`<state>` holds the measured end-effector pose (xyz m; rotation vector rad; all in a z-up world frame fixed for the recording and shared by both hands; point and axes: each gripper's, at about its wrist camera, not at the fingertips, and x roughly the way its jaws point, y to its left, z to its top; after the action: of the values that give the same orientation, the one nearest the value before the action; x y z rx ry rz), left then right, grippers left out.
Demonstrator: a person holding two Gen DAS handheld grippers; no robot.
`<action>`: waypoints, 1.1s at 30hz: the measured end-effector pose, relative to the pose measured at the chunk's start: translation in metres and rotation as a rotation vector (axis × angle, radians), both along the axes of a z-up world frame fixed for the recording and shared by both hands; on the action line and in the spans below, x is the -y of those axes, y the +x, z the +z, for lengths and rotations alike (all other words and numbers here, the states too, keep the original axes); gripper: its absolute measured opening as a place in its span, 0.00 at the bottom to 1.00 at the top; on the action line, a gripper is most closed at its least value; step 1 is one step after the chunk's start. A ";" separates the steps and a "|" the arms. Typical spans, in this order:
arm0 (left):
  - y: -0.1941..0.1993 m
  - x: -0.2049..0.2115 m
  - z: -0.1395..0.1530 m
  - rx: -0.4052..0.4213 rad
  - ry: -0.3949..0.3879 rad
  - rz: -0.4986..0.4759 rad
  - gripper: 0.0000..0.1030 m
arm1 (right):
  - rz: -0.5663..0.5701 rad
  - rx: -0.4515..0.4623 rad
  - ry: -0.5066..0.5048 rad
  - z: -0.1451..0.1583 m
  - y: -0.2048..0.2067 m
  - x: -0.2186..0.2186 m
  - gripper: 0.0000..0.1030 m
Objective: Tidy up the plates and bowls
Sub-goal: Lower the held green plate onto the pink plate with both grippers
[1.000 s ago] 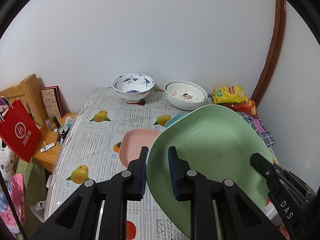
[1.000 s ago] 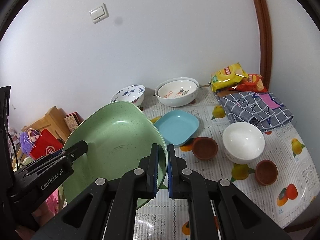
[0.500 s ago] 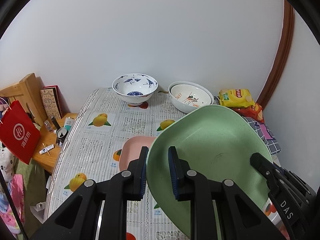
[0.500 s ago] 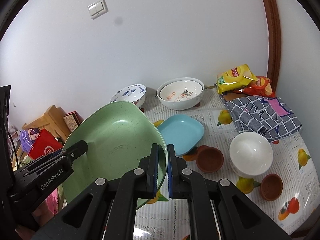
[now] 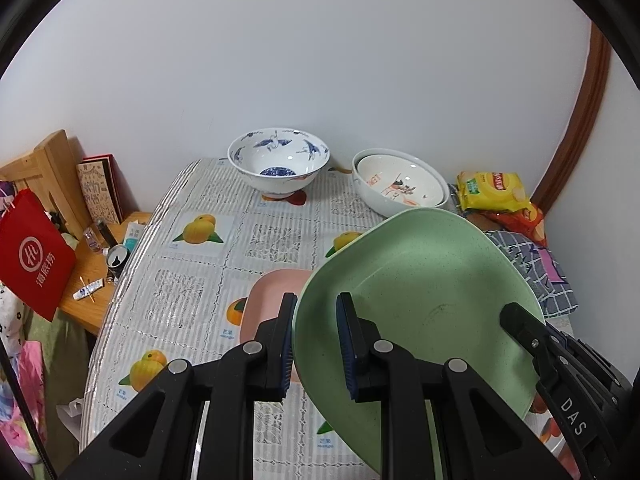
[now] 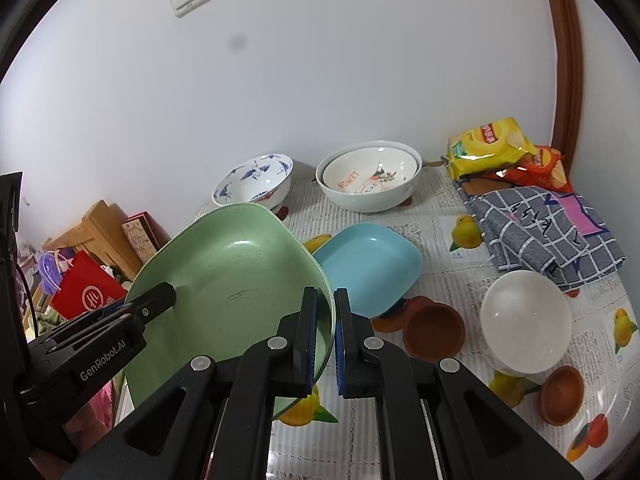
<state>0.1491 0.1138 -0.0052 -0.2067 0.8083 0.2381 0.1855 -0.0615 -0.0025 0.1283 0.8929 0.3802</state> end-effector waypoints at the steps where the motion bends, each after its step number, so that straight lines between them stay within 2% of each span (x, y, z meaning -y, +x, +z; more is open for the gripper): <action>1: 0.002 -0.003 -0.002 -0.004 0.001 0.003 0.19 | 0.002 -0.003 0.000 -0.002 0.002 -0.002 0.08; 18: 0.024 -0.052 -0.049 -0.099 -0.029 0.072 0.19 | 0.081 -0.092 -0.017 -0.054 0.030 -0.053 0.08; 33: 0.024 -0.071 -0.097 -0.197 -0.049 0.110 0.19 | 0.139 -0.190 -0.052 -0.103 0.037 -0.079 0.08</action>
<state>0.1727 0.1844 -0.1022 -0.2772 1.0004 0.3467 0.2221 0.0176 -0.1050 0.0549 1.1019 0.4798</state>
